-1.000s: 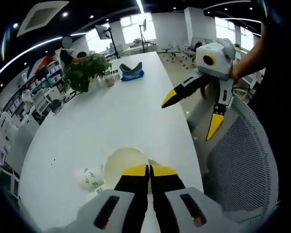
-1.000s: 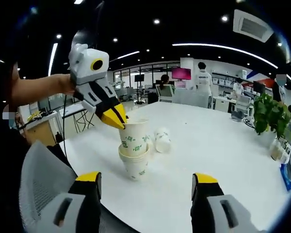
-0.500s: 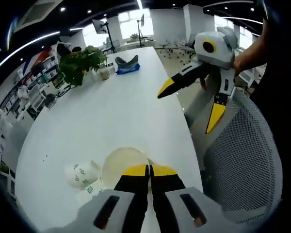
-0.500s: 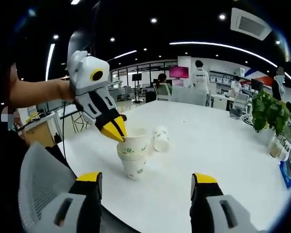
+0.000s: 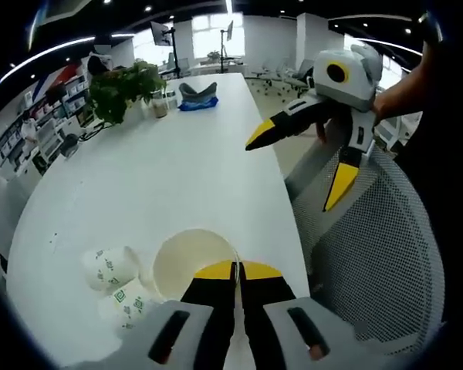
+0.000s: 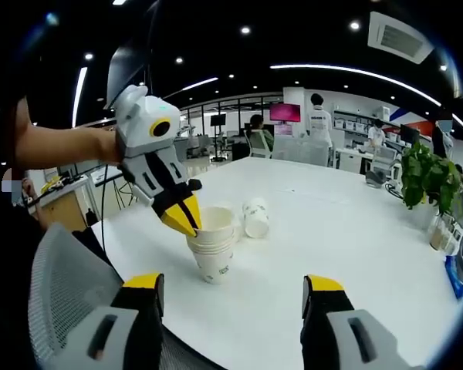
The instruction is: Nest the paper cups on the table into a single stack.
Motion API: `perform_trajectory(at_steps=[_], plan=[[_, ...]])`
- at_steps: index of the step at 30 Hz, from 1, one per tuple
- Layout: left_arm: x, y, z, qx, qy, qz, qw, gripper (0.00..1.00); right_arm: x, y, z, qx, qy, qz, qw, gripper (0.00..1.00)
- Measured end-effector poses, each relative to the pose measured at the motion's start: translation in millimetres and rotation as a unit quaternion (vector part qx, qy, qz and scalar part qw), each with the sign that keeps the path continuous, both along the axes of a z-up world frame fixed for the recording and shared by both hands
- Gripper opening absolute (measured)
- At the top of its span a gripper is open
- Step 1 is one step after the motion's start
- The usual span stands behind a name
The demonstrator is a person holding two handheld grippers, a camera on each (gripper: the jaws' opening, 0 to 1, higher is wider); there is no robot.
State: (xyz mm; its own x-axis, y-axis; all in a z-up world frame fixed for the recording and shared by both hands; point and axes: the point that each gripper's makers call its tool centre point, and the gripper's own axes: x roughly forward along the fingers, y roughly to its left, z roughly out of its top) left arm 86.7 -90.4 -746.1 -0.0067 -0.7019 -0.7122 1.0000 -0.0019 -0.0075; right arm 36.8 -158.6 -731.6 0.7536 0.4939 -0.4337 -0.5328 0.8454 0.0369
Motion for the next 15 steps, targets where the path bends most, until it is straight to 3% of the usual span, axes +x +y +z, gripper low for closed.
perform_trajectory(at_steps=[15], plan=[[-0.4,4.1,-21.4,0.018,0.020,-0.008,0.9996,0.00,0.4,-1.3,-1.6,0.000,0.001,-0.002,1.0000,0.73]])
